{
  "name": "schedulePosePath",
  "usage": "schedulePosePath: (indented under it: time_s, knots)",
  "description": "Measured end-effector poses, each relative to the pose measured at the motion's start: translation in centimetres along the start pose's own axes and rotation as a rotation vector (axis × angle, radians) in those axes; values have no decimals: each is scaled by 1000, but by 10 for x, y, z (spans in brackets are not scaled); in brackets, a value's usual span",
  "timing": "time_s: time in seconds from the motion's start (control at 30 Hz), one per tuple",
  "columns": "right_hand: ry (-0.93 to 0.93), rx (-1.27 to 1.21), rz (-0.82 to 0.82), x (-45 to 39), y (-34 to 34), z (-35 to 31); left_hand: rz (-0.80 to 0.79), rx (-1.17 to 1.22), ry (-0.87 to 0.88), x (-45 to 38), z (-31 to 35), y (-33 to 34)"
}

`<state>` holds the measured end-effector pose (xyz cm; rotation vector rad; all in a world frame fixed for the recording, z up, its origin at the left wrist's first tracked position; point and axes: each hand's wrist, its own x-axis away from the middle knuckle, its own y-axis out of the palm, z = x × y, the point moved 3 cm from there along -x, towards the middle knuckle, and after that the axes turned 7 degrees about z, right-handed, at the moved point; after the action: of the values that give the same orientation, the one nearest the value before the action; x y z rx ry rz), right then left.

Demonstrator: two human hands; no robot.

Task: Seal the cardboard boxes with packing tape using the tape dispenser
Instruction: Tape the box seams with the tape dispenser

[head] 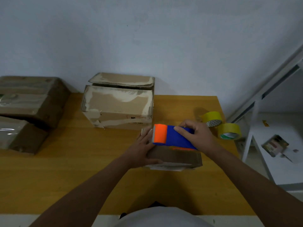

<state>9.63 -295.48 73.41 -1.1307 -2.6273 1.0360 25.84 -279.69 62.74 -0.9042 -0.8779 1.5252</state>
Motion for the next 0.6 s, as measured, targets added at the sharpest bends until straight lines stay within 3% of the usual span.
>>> schedulePosePath:
  time_s: [0.2, 0.27, 0.33, 0.43, 0.5, 0.6]
  knots:
    - [35, -40, 15, 1, 0, 17, -54, 43, -60, -2, 6, -18]
    - [36, -43, 21, 2, -1, 18, 97, 268, -227, 1, 9, -32]
    - [31, -31, 15, 3, -1, 17, 270, 682, -568, 9, 10, -43]
    - [43, -14, 1, 4, 0, 14, 209, 1355, -953, 14, 25, -42]
    - [42, -10, -5, 4, -1, 12, 101, 1517, -1031, 12, 35, -42]
    - [33, -6, -25, 5, -2, 9, 115, 1629, -997, 7, 39, -45]
